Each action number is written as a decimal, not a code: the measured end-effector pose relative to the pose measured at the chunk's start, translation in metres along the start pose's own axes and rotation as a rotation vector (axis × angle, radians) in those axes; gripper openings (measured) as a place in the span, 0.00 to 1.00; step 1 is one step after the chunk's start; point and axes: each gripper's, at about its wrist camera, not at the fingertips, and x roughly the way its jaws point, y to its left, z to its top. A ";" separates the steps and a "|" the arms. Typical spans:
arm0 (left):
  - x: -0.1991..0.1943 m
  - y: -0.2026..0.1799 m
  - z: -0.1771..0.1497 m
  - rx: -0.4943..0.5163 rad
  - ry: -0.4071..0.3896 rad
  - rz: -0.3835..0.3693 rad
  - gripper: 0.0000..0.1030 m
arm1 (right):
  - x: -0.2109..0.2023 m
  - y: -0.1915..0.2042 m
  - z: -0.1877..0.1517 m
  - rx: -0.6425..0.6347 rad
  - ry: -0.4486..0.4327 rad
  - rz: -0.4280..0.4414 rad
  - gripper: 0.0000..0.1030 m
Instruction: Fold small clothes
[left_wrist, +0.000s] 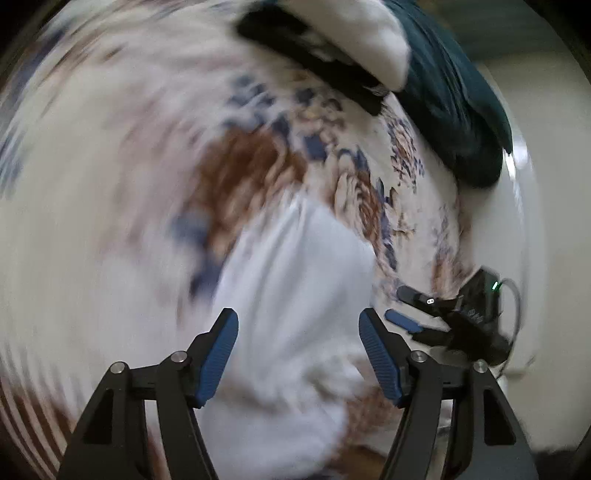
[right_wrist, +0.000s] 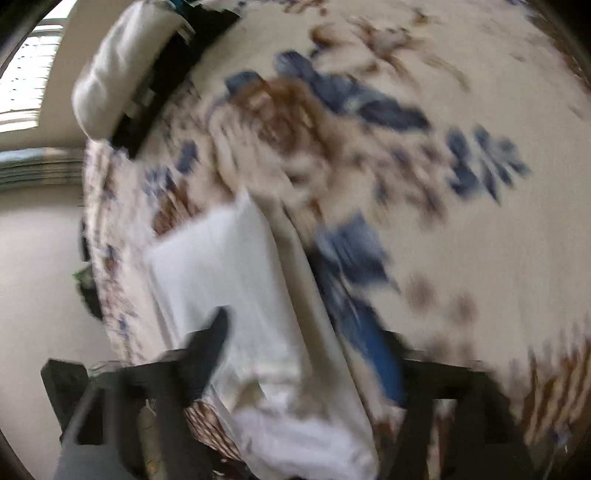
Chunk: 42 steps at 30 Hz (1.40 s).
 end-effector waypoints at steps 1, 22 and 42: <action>0.021 -0.001 0.020 0.039 0.022 -0.028 0.64 | 0.010 0.000 0.012 -0.021 0.018 0.024 0.80; 0.072 0.003 0.101 0.108 -0.005 -0.059 0.13 | 0.060 0.064 0.086 -0.229 0.050 0.112 0.16; 0.088 0.009 0.125 0.000 0.029 0.041 0.20 | 0.074 0.084 0.116 -0.170 0.110 -0.001 0.36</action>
